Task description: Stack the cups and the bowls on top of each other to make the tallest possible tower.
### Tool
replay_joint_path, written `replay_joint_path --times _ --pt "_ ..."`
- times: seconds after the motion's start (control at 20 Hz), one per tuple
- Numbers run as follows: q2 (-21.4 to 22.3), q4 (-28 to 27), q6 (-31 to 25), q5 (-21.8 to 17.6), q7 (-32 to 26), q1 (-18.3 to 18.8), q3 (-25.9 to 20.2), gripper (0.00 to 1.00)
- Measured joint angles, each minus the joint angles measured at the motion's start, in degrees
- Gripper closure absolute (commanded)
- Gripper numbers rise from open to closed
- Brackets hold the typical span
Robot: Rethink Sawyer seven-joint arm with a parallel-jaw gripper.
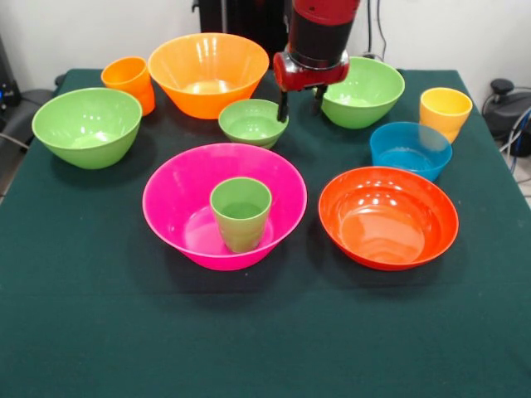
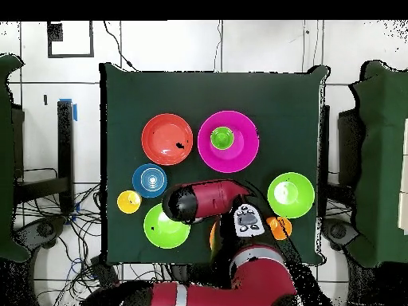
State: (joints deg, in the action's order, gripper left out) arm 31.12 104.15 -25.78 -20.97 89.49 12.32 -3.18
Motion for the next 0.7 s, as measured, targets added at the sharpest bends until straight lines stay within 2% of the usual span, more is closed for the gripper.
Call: replay_joint_path --times 0.35,0.7 --pt "-0.8 -0.7 0.0 -1.6 0.0 -0.4 -0.6 0.00" --pt "-0.9 -3.8 0.0 -3.9 0.0 -3.6 1.8 0.00"
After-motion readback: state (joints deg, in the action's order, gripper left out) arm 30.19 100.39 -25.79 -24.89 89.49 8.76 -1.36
